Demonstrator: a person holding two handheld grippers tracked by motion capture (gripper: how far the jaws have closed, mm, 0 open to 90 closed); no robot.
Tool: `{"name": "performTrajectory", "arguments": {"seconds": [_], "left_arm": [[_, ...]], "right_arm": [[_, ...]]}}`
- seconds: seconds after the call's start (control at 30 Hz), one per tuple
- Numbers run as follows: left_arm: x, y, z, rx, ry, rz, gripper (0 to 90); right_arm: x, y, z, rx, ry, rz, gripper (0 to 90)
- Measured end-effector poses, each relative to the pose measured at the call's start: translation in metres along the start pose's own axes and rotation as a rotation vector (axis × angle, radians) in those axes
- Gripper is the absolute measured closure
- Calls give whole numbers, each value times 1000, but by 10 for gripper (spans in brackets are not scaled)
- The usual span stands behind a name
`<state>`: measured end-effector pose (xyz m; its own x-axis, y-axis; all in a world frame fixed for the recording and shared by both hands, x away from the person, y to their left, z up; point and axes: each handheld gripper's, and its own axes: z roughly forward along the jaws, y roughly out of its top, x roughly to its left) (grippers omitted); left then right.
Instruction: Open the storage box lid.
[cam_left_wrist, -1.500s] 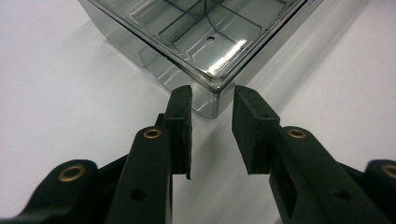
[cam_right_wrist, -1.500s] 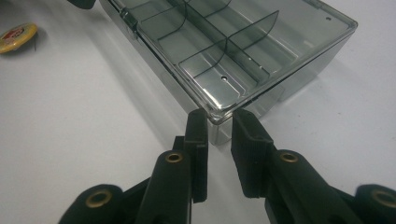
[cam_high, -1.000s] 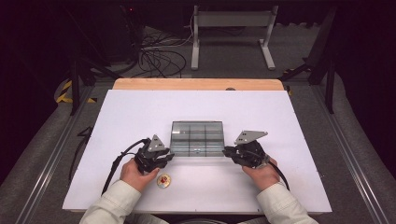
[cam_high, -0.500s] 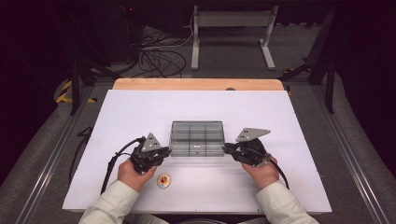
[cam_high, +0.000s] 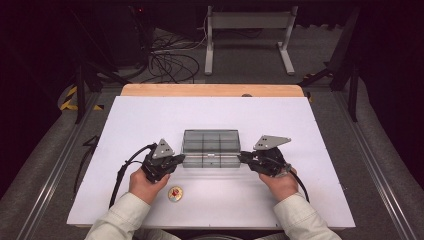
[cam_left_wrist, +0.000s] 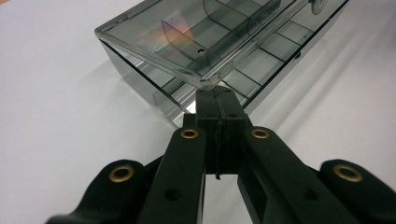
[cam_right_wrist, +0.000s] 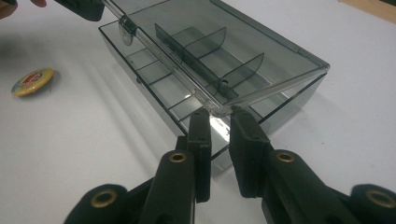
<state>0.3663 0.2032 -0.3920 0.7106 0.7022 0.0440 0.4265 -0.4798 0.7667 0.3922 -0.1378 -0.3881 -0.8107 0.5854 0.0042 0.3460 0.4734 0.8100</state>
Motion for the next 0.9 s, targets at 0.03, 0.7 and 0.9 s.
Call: {"name": "performTrajectory", "arguments": {"seconds": [0.03,0.7,0.9], "left_arm": [[-1,0,0,-3,-4,-10,897],[-1,3,0,-24,5,-2,898],[-1,3,0,-25,5,-2,898]], "right_arm": [[0,0,0,1,1,0,787],[-1,8,10,49,-31,-50,370],[-1,17,14,61,-54,-79,342]]}}
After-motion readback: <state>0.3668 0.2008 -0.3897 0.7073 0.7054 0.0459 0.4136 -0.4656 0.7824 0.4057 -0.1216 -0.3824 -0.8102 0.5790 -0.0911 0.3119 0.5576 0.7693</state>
